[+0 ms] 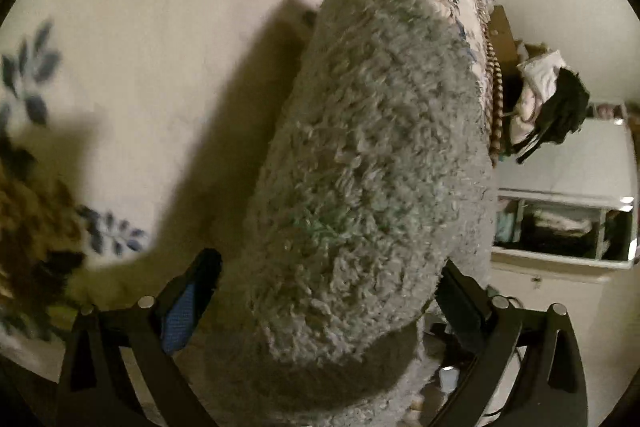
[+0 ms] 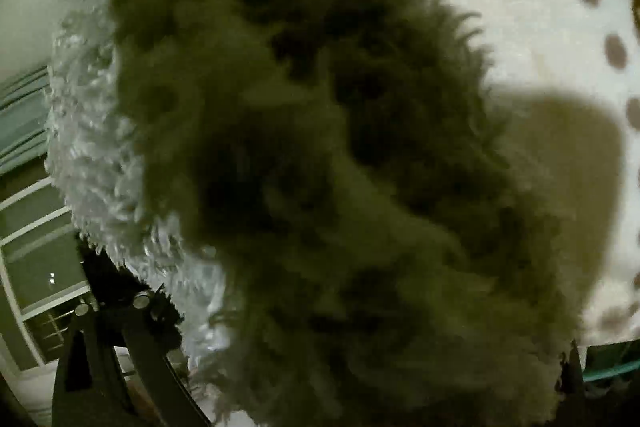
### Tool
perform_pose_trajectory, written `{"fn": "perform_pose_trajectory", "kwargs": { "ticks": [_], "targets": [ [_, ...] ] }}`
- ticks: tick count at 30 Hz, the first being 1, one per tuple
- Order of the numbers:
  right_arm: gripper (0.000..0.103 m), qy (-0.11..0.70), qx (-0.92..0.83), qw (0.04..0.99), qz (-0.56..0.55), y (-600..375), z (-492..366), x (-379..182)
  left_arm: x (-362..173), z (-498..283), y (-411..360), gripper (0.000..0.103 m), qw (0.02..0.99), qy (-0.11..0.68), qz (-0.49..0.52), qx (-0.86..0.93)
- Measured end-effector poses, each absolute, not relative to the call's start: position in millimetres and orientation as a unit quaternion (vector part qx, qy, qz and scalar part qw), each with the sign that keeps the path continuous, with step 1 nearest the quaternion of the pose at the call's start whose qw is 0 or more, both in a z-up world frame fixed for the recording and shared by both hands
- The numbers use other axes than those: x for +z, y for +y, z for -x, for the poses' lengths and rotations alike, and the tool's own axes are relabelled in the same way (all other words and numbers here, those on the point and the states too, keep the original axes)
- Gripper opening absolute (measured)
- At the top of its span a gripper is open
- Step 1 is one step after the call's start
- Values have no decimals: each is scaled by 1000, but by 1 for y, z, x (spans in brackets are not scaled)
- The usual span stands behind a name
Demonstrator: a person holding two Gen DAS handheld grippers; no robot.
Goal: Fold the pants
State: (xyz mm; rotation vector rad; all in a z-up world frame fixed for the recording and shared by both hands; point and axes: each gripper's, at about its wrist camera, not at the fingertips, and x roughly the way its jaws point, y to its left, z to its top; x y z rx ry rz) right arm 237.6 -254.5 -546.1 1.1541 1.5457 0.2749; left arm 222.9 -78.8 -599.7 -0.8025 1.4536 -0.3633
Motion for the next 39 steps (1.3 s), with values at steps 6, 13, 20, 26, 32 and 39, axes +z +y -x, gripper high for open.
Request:
{"fn": "perform_pose_trajectory", "kwargs": {
  "ticks": [6, 13, 20, 26, 32, 39],
  "targets": [
    [49, 633, 97, 599, -481, -253, -227, -516, -572, -224, -85, 48, 677, 630, 335, -178],
    [40, 619, 94, 632, -457, -252, -237, -453, -517, -244, -87, 45, 688, 616, 329, -197],
    [40, 596, 99, 669, -432, -254, -311, -373, -461, -341, -80, 45, 711, 587, 318, -222],
    [40, 563, 99, 703, -423, -245, -452, -342, -443, -460, -62, 45, 745, 554, 300, -220],
    [40, 559, 116, 720, -395, -227, -599, -365, -475, -572, -34, 45, 759, 540, 296, -209],
    [41, 579, 108, 716, -376, -190, -697, -430, -547, -656, -18, 48, 747, 584, 268, -174]
  ]
}}
